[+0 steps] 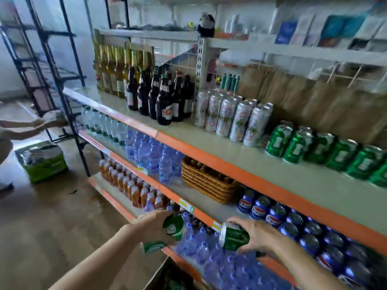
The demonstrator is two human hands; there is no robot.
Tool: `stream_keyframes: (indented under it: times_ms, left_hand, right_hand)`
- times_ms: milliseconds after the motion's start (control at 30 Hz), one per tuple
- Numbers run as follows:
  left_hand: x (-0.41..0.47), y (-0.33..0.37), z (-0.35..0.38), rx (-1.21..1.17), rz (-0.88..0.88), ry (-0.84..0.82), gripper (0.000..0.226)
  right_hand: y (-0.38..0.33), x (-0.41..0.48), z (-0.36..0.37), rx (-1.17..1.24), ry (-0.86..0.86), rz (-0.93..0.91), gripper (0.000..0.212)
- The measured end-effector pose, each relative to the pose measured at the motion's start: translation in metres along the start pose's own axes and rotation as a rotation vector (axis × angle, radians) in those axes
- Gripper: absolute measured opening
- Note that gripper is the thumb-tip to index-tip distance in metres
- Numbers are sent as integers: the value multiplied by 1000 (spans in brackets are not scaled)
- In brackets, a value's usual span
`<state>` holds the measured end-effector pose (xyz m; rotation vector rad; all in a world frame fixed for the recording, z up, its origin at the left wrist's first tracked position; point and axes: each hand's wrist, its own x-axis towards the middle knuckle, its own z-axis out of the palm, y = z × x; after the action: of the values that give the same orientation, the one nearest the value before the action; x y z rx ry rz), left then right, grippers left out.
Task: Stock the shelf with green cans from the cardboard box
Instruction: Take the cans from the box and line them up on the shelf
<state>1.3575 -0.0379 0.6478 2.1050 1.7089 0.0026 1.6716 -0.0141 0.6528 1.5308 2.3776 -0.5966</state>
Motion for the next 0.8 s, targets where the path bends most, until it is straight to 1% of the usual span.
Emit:
stream_keyframes:
  times_ms: [100, 200, 300, 433, 600, 667, 800]
  left_hand:
    - [16, 37, -32, 11, 78, 17, 72]
    - [35, 79, -55, 20, 165, 9, 72]
    - [51, 126, -71, 63, 234, 20, 83]
    - [79, 190, -85, 77, 322, 18, 83]
    - [121, 264, -102, 85, 405, 13, 77]
    - [138, 291, -107, 64, 436, 7, 78]
    - [164, 339, -107, 16, 482, -25, 76]
  right_hand:
    - [14, -32, -32, -13, 101, 51, 87]
    - [31, -63, -60, 2, 167, 91, 85]
    - [57, -91, -80, 22, 225, 125, 84]
    - [101, -125, -107, 11, 253, 218, 85]
    - [161, -164, -137, 1, 293, 317, 84]
    - [184, -176, -146, -1, 318, 342, 82]
    - [227, -191, -152, 13, 327, 393, 87]
